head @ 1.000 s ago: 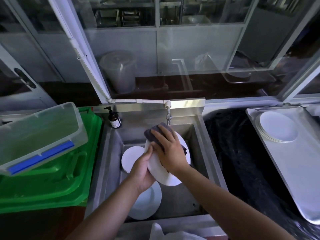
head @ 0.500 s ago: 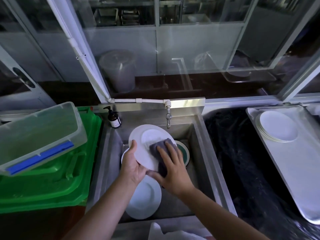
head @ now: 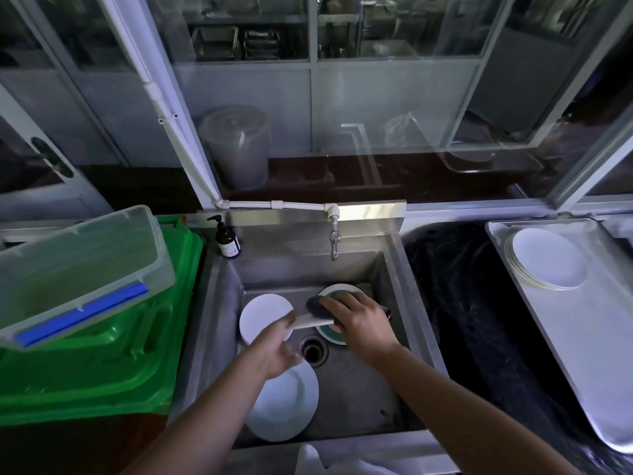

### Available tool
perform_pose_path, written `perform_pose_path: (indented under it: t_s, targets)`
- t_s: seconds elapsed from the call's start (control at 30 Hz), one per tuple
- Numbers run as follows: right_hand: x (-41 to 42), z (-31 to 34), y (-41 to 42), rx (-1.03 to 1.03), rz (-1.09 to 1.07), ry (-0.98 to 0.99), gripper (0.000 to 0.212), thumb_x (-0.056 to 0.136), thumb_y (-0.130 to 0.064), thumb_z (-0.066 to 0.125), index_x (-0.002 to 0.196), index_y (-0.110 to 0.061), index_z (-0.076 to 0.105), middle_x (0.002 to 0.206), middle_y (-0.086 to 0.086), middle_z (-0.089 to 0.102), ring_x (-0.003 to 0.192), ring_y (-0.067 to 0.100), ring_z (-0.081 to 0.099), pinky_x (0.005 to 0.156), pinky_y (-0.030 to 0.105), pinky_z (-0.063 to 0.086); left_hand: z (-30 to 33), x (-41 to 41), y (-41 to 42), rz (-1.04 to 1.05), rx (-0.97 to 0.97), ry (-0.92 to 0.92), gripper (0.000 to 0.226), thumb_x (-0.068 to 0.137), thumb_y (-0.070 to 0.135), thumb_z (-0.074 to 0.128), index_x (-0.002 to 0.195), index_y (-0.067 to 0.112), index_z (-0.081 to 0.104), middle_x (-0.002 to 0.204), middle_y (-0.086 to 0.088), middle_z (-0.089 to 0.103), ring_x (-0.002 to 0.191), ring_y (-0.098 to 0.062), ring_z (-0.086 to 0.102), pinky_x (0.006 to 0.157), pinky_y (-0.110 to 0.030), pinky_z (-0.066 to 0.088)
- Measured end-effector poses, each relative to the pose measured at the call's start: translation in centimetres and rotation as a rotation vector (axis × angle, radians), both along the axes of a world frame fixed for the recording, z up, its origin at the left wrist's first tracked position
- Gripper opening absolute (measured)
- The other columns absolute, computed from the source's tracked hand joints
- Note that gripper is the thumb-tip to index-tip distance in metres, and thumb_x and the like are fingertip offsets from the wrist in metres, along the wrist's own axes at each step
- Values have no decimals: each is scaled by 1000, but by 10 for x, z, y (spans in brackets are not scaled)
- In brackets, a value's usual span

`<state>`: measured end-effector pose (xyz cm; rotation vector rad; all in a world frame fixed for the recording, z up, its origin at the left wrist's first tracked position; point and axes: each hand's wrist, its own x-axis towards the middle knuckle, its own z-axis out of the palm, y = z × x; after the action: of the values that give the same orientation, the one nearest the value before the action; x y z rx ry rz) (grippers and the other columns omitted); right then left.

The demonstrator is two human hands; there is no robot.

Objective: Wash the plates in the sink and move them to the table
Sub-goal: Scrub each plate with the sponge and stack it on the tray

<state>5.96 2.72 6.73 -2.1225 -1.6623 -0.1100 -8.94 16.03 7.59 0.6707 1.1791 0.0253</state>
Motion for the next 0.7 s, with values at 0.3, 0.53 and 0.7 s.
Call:
perform_pose_path:
  t_s: [0.3, 0.53, 0.7]
  targets:
    - [32, 18, 10, -216, -5, 244, 53, 87, -24, 69, 138, -30, 58, 128, -2, 66, 112, 26, 64, 89, 39, 53, -13, -22, 5, -712, 936, -48, 32, 84, 72, 52, 106, 52, 65, 104, 15, 72, 101, -5, 65, 90, -25, 50]
    - [35, 25, 18, -101, -250, 601, 54, 85, -32, 75, 135, -35, 56, 125, -9, 65, 112, 15, 61, 92, 31, 50, 4, -7, -1, -494, 893, 93, 51, 105, 53, 42, 64, 23, 42, 54, 10, 39, 60, -16, 35, 58, -34, 26]
    - [4, 5, 6, 80, -294, 589, 60, 87, -24, 73, 144, -31, 53, 143, -5, 55, 133, 15, 48, 108, 34, 42, 7, 2, -13, -150, 484, 135, 52, 102, 61, 44, 86, 14, 61, 83, -5, 58, 77, -24, 54, 69, -33, 39]
